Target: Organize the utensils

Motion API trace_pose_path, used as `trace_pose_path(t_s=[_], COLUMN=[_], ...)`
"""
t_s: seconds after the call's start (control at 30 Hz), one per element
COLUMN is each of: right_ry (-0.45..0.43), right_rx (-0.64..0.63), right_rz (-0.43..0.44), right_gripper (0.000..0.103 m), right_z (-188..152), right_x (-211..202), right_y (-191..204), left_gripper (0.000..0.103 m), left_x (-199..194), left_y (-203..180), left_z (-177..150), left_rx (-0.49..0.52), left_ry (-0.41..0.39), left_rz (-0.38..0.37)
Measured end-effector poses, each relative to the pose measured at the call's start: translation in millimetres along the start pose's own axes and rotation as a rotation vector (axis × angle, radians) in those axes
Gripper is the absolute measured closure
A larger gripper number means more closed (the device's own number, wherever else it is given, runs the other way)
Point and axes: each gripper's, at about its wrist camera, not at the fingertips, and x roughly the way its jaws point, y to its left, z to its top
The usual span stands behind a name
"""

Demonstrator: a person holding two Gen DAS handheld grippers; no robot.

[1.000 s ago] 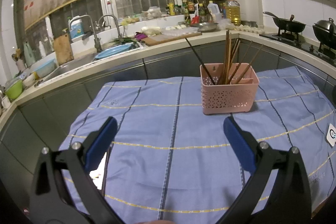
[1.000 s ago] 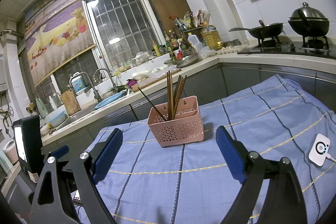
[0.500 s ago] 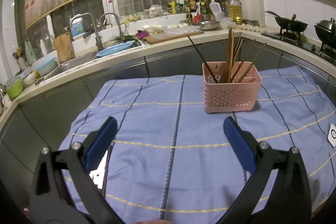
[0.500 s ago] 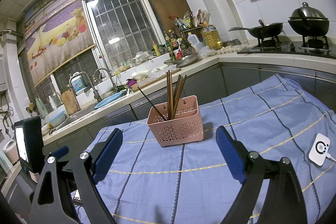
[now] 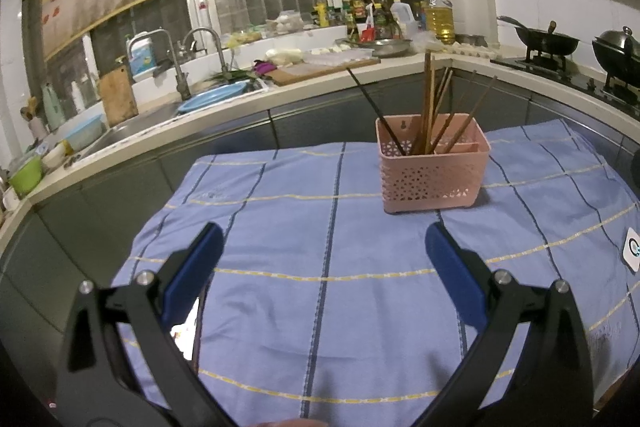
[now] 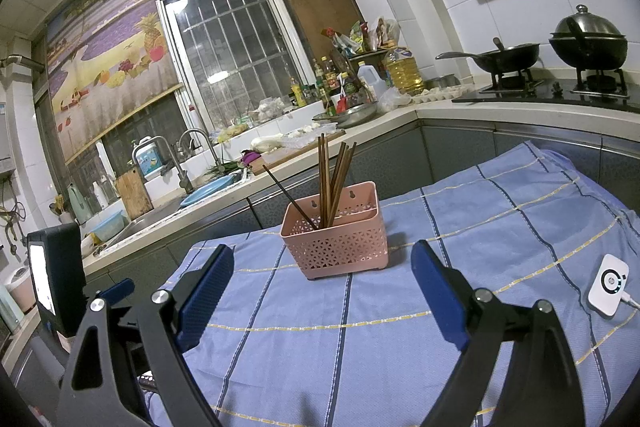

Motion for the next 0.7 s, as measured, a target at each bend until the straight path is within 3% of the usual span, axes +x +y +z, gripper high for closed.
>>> trace_pose_path(t_s=[0.7], right_ry=[-0.002], right_rx=[0.001], right_rz=[-0.002], right_gripper=[0.014], right_z=[-2], right_x=[-3], right_y=[0], left_gripper=[0.006], left_x=[-11], left_y=[-10], left_z=[6], left_rx=[0.004], left_ry=[-0.016], left_rz=[-0.025])
